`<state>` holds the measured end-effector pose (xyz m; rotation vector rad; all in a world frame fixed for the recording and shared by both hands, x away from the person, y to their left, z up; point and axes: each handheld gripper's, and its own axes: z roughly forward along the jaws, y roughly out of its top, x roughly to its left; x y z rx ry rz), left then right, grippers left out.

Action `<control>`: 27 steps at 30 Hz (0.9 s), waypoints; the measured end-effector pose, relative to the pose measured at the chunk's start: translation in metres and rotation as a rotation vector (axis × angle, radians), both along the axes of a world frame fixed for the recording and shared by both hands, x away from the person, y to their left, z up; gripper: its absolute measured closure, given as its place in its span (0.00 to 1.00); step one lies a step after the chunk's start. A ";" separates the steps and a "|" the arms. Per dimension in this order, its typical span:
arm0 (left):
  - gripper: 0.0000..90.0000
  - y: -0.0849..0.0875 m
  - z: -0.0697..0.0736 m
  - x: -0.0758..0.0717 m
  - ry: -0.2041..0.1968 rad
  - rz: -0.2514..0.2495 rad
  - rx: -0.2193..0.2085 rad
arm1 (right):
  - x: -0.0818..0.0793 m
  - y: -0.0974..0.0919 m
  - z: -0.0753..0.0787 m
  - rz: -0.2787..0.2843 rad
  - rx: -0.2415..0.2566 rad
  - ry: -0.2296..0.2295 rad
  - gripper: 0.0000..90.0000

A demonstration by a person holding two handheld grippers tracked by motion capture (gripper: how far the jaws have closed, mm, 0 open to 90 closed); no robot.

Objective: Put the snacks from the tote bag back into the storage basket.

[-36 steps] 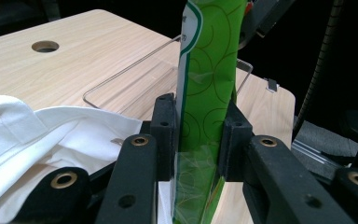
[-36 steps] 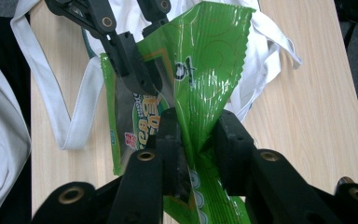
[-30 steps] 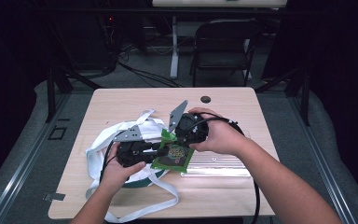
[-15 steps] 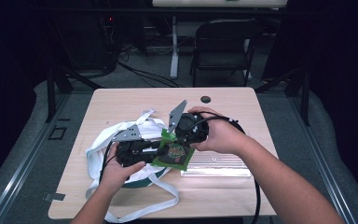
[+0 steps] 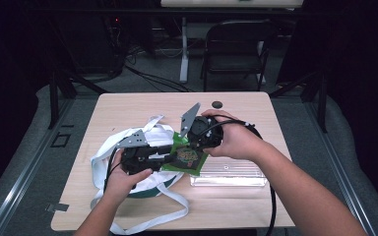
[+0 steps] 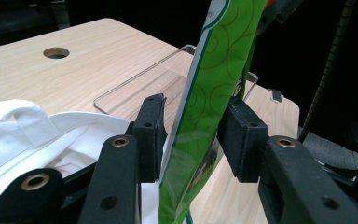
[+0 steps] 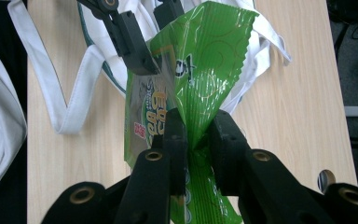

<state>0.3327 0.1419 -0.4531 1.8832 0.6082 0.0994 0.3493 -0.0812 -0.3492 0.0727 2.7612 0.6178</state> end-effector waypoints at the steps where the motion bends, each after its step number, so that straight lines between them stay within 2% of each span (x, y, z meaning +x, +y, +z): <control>1: 0.68 0.000 0.000 0.000 -0.002 0.002 0.001 | 0.000 -0.001 0.000 -0.002 -0.002 -0.003 0.87; 17: 0.66 0.006 0.000 0.003 0.002 0.035 -0.009 | 0.006 -0.015 0.006 -0.040 -0.026 -0.044 0.87; 27: 0.65 0.008 -0.005 0.007 0.010 0.047 0.006 | 0.012 -0.027 0.009 -0.073 -0.052 -0.060 0.86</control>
